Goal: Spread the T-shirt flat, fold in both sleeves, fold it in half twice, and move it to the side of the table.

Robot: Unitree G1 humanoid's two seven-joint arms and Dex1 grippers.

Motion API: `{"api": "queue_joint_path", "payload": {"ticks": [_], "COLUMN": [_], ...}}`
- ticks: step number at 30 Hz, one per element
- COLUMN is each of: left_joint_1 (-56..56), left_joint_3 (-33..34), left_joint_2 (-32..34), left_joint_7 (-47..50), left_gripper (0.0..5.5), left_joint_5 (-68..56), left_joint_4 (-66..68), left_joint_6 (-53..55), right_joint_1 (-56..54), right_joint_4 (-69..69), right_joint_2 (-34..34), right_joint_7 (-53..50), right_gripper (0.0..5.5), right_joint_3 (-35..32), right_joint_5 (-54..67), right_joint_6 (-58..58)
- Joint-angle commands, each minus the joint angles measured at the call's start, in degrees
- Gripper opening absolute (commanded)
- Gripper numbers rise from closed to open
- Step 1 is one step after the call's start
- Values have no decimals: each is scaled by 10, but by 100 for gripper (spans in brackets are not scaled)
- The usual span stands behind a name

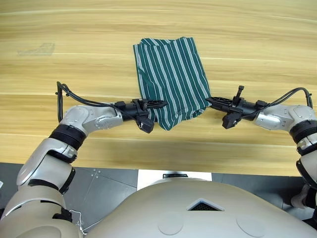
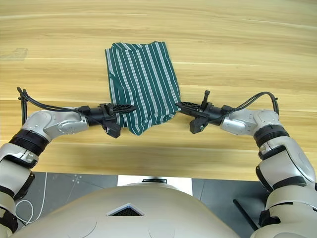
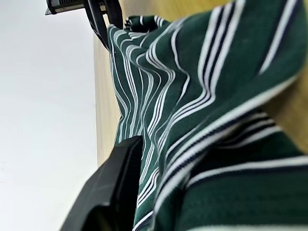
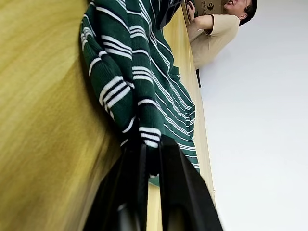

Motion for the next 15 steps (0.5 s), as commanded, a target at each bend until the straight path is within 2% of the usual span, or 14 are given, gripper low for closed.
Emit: {"api": "queue_joint_path", "payload": {"ticks": [1,15], "left_joint_1": [54,61], "left_joint_3": [-50,-35], "left_joint_2": [-8,6], "left_joint_7": [-40,-40], "left_gripper": [107,31], "left_joint_5": [62,48], "left_joint_4": [45,48], "left_joint_6": [18,19], "right_joint_1": [40,33], "right_joint_4": [27,30], "right_joint_2": [20,26], "right_joint_7": [35,34], "right_gripper": [14,14], "right_joint_3": [31,33], "right_joint_5": [-46,-49], "right_joint_6": [39,40]}}
